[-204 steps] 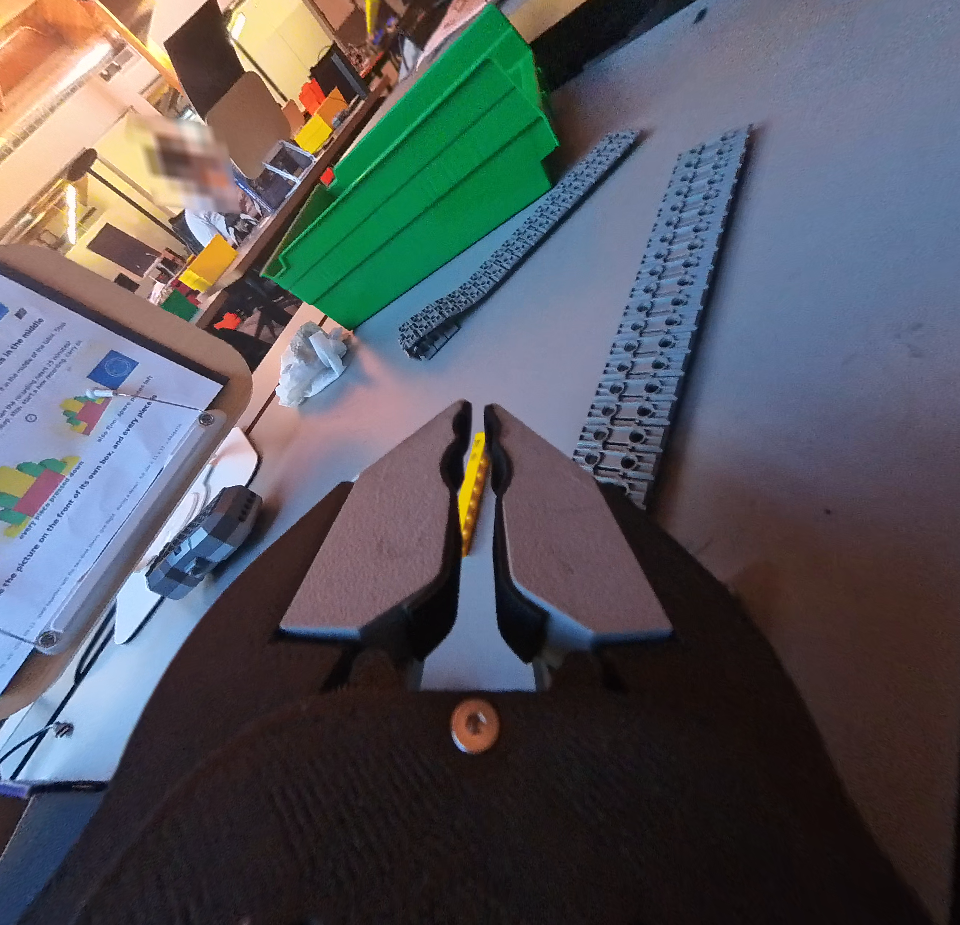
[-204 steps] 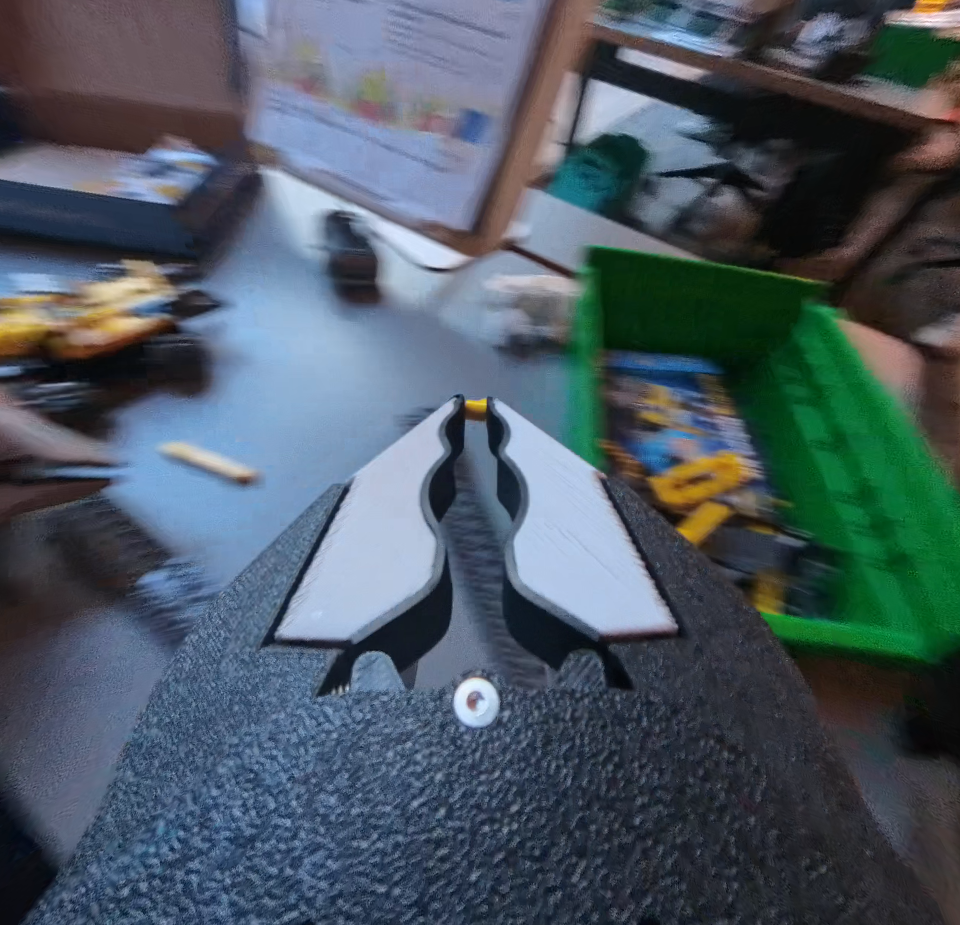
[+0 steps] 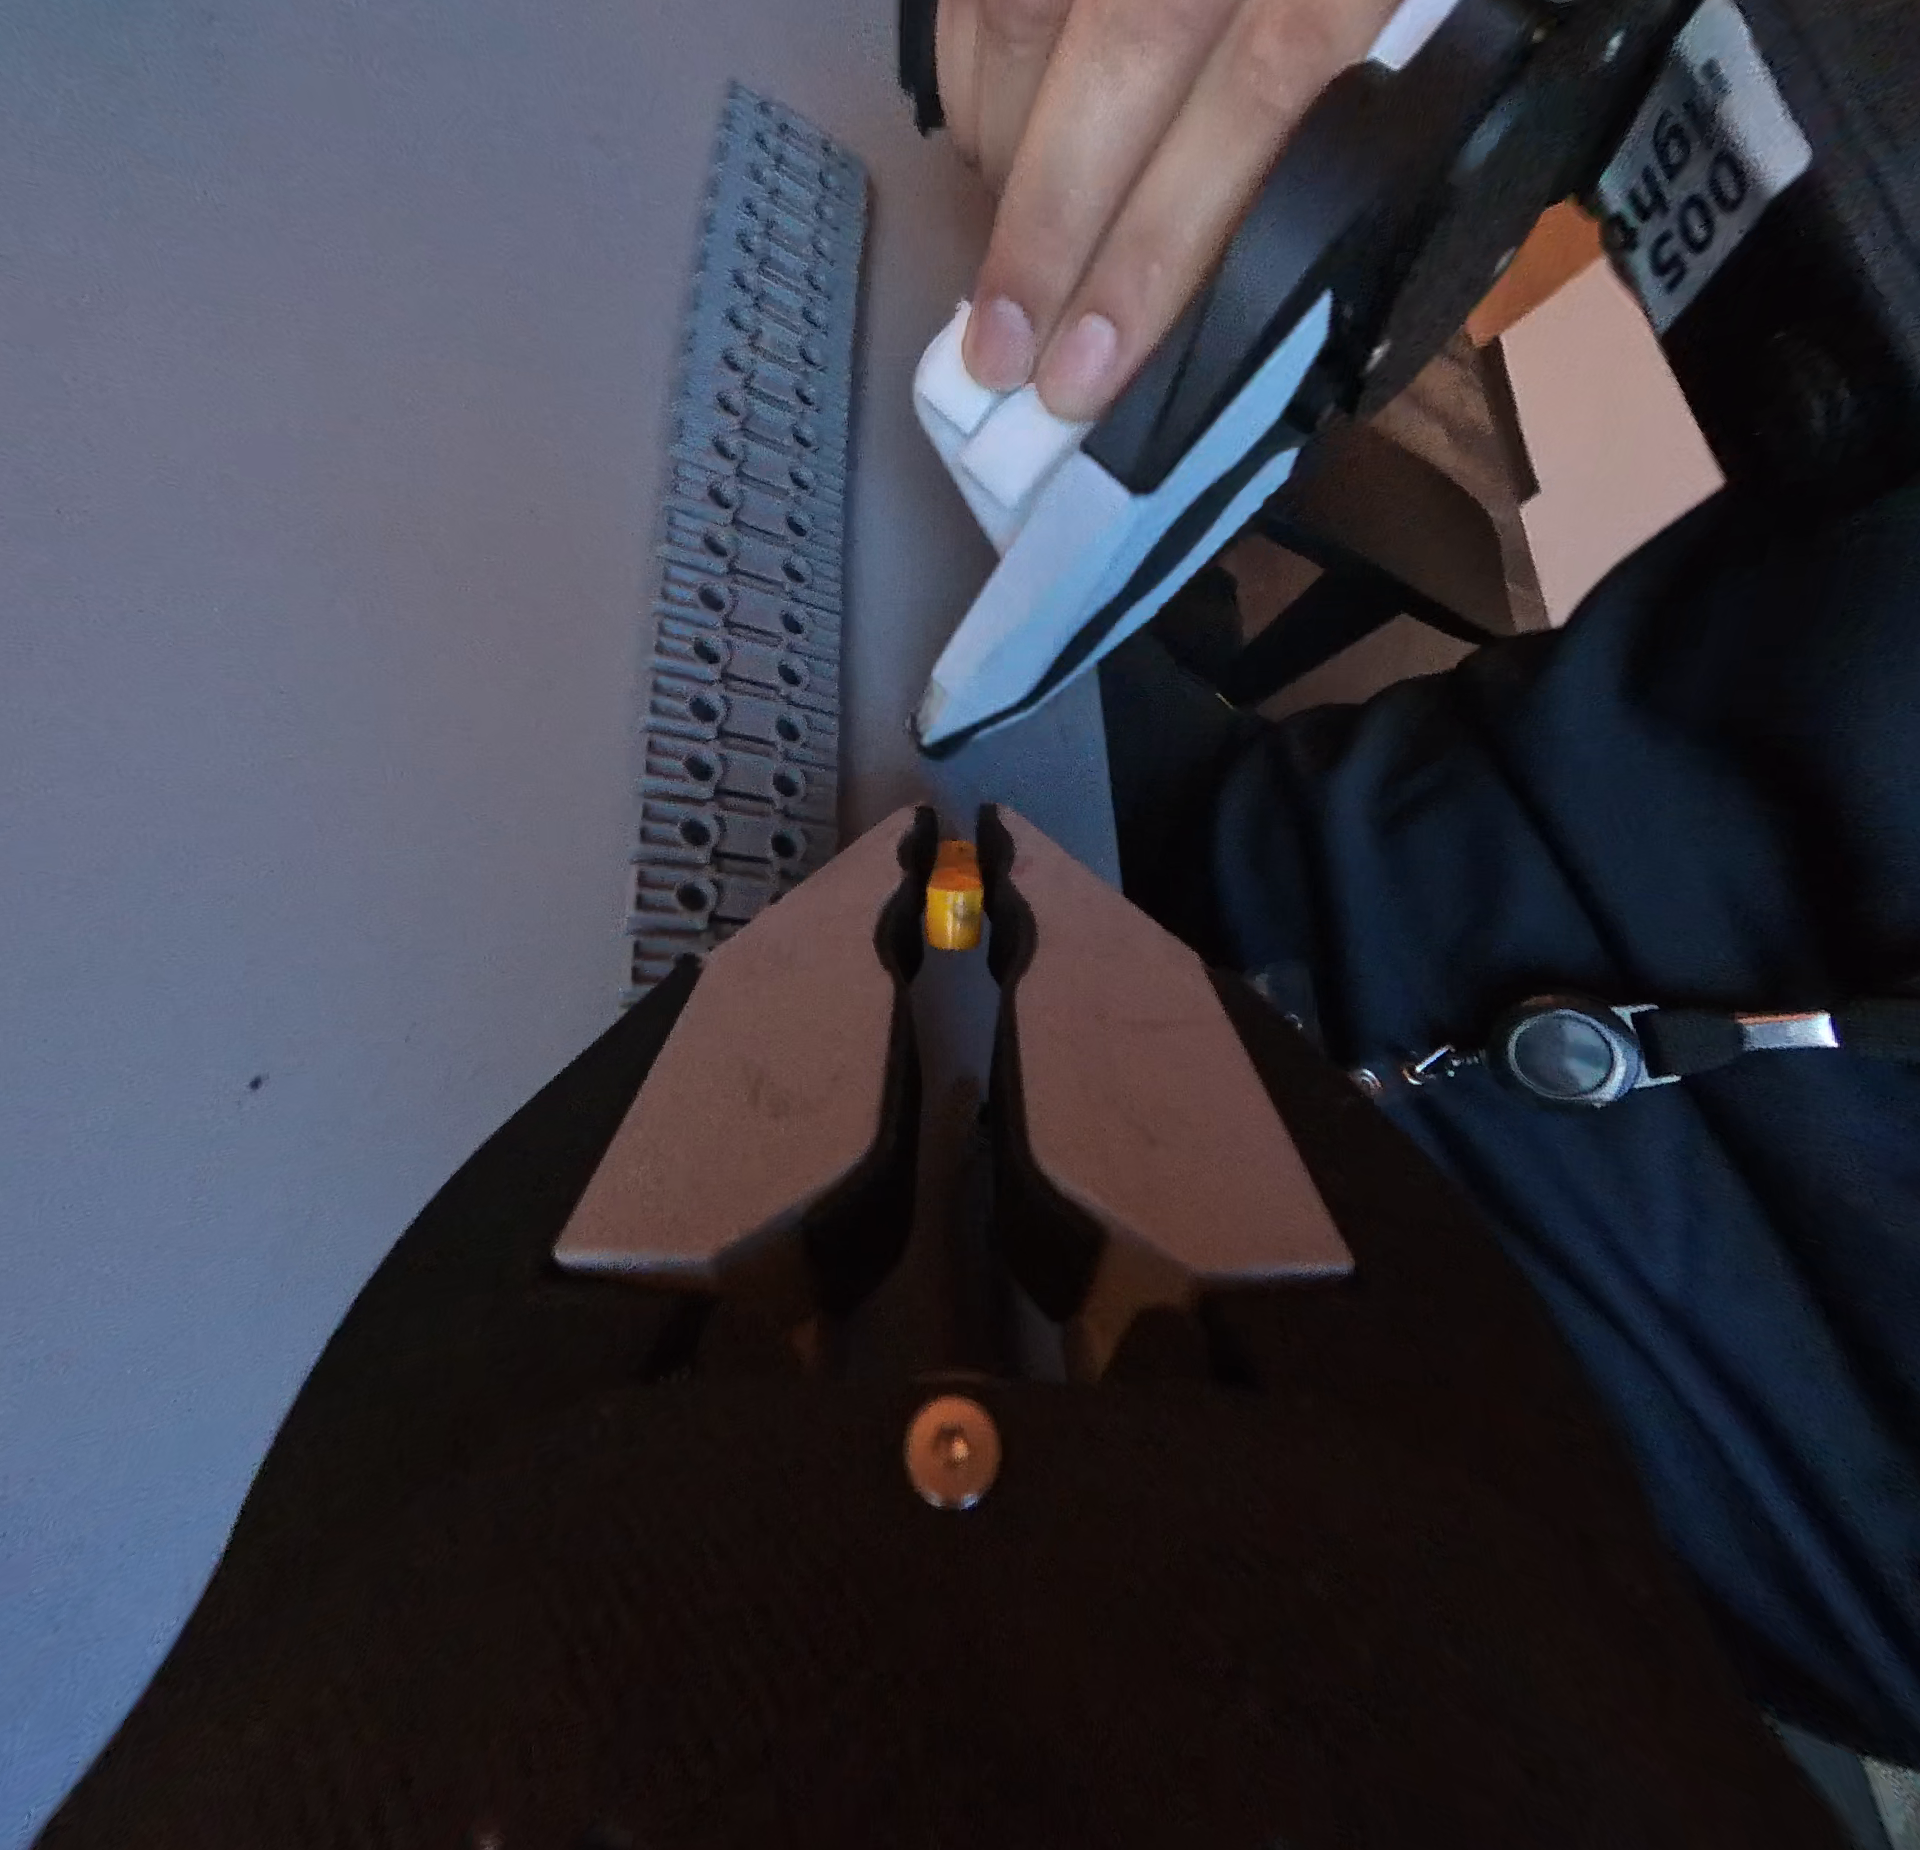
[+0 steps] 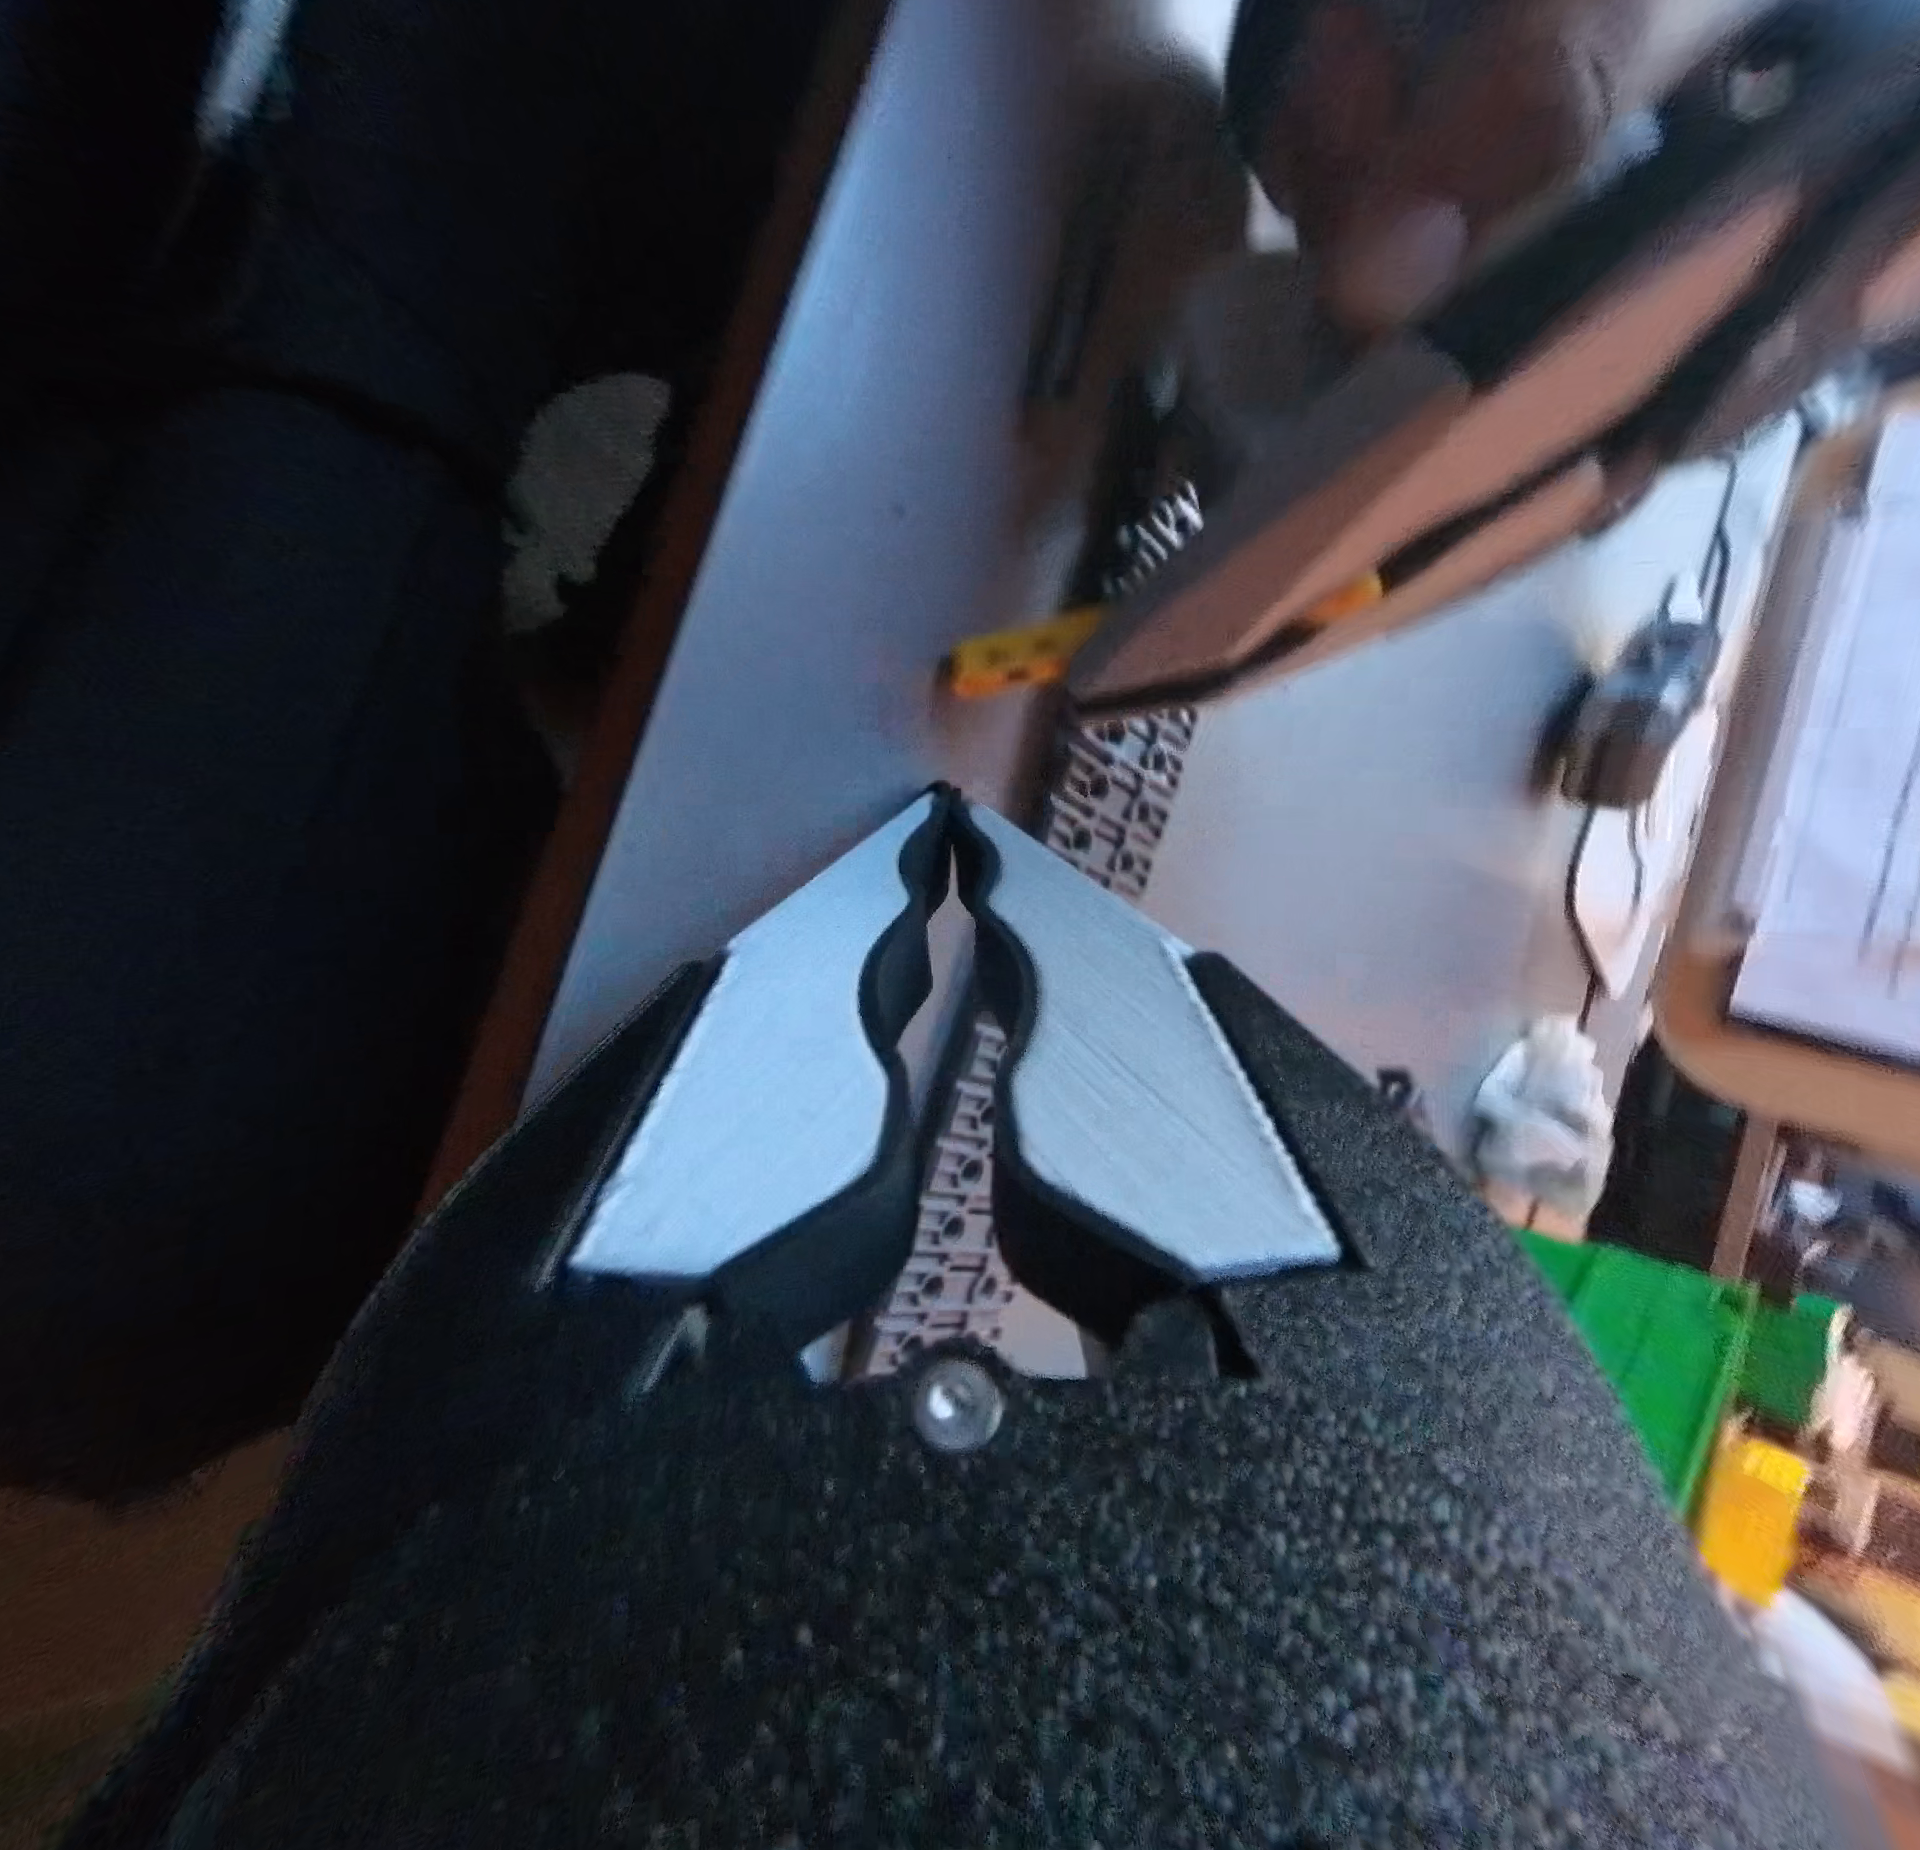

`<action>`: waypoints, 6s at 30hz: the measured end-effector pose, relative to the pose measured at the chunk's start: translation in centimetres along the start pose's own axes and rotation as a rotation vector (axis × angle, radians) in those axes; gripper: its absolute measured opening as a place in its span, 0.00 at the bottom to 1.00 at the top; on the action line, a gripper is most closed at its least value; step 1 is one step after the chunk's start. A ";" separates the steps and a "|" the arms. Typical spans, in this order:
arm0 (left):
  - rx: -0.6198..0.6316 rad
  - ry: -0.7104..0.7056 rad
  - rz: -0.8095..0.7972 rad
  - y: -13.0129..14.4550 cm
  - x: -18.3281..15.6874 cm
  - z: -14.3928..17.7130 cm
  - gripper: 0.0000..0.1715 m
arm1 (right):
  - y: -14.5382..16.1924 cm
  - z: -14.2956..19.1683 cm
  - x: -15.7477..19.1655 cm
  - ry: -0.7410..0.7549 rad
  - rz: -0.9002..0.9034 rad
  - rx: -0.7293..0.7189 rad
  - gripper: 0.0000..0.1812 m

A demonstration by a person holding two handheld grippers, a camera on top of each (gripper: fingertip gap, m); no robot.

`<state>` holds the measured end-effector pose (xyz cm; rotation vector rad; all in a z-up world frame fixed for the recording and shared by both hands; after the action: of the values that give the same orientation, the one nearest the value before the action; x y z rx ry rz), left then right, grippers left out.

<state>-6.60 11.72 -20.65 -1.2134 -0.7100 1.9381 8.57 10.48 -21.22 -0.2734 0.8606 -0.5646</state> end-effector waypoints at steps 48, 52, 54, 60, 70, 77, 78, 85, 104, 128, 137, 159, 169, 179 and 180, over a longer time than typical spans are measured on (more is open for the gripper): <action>0.184 -0.577 -1.466 -0.1 -9.5 -0.4 0.04 | -5.1 4.2 -0.6 0.404 -0.155 -0.089 0.03; 0.146 -0.528 -1.466 0.2 -10.1 -0.8 0.03 | -5.5 5.1 0.0 0.344 -0.109 -0.093 0.03; 0.147 -0.508 -1.441 0.5 -9.8 -1.3 0.03 | -5.4 5.2 0.3 0.302 -0.088 -0.062 0.03; 0.171 -0.444 -1.341 1.6 -8.9 -2.2 0.03 | -5.1 5.4 1.2 0.221 -0.124 -0.063 0.00; 0.191 -0.328 -1.186 3.3 -8.6 -3.5 0.04 | -4.8 4.1 2.7 0.070 -0.302 -0.094 0.02; 0.223 -0.306 -1.137 4.0 -8.2 -4.4 0.04 | -4.5 3.0 3.4 0.052 -0.359 -0.030 0.03; 0.224 -0.310 -1.139 4.0 -8.1 -4.5 0.04 | -4.5 3.0 3.5 0.051 -0.363 -0.021 0.03; 0.208 -0.315 -1.086 3.7 -8.1 -4.4 0.04 | -4.3 3.8 3.5 0.047 -0.385 0.021 0.03; 0.240 -0.357 -1.190 4.0 -8.3 -4.7 0.04 | -3.7 2.4 3.7 0.017 -0.188 -0.009 0.03; 0.213 -0.348 -1.318 3.9 -6.8 -3.9 0.04 | -2.4 1.8 2.4 -0.042 0.002 -0.094 0.04; 0.227 -0.371 -1.348 3.9 -6.8 -4.1 0.04 | -2.2 1.7 2.0 -0.105 0.001 -0.099 0.03; 0.176 -0.422 -1.240 3.8 -5.9 -3.6 0.04 | -1.6 0.7 0.9 -0.090 0.006 -0.068 0.02; 0.175 -0.415 -1.252 3.8 -5.8 -3.5 0.04 | -1.7 0.5 0.0 -0.195 0.093 -0.096 0.00; 0.170 -0.413 -1.264 3.9 -5.8 -3.5 0.05 | -1.5 0.3 -0.9 -0.302 0.172 -0.151 0.00; 0.170 -0.411 -1.264 3.9 -5.8 -3.4 0.05 | -1.4 0.3 -0.9 -0.305 0.172 -0.158 0.00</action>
<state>-2.92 5.01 -22.06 -0.0789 -1.1154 1.0831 7.82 9.84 -19.80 -0.4137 0.6252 -0.2848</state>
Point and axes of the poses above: each gripper's, where its closed fingertips meet, z back along the fingers, y out of its underside, x = y × z across the jaws, the point moved 9 cm from there along z, back along the fingers, and after that the axes turned 11 degrees about -x, right-handed, at the moved point
